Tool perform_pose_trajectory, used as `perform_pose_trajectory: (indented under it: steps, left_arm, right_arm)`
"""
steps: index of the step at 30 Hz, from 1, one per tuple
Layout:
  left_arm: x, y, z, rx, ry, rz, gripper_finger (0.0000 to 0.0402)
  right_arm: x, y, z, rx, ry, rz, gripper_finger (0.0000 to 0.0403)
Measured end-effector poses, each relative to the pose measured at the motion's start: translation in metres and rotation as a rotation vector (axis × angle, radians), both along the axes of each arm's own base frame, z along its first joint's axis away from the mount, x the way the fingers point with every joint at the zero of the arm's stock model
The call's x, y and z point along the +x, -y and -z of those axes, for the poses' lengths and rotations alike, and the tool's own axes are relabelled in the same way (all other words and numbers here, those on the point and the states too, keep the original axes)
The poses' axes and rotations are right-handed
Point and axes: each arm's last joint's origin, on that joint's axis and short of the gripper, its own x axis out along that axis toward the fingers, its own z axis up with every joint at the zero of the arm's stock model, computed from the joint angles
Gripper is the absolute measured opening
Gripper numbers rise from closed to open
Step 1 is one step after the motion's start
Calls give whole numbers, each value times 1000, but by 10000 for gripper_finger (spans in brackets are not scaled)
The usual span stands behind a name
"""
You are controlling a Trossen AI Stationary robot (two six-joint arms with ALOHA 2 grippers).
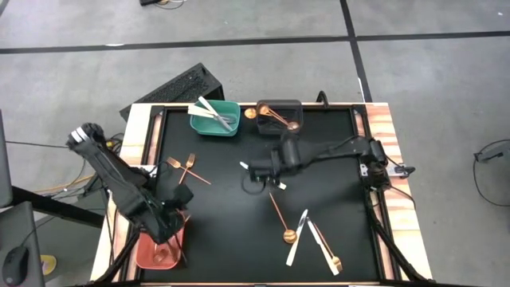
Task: Sort silverware by color (type)
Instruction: Put the silver knife into the light blue bin
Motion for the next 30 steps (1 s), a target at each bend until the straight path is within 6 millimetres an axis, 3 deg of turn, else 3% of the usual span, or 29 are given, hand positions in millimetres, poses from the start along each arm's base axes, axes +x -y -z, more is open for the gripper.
perform_pose_trajectory:
  steps: [4,8,15,23,30]
  left_arm:
    - [16,-17,0,-161,263,-97,112]
    - [35,-44,15,-302,372,-153,112]
    - [51,-81,34,-449,550,-224,112]
    - [63,-106,61,-442,793,-364,112]
    - [79,-122,74,-401,854,-431,112]
  right_arm:
    - [5,-21,21,41,88,-78,166]
    - [12,-26,55,170,101,-163,166]
    - [-15,0,92,240,144,-104,166]
    - [-43,39,145,360,390,-94,166]
    - [-39,43,170,348,452,-162,166]
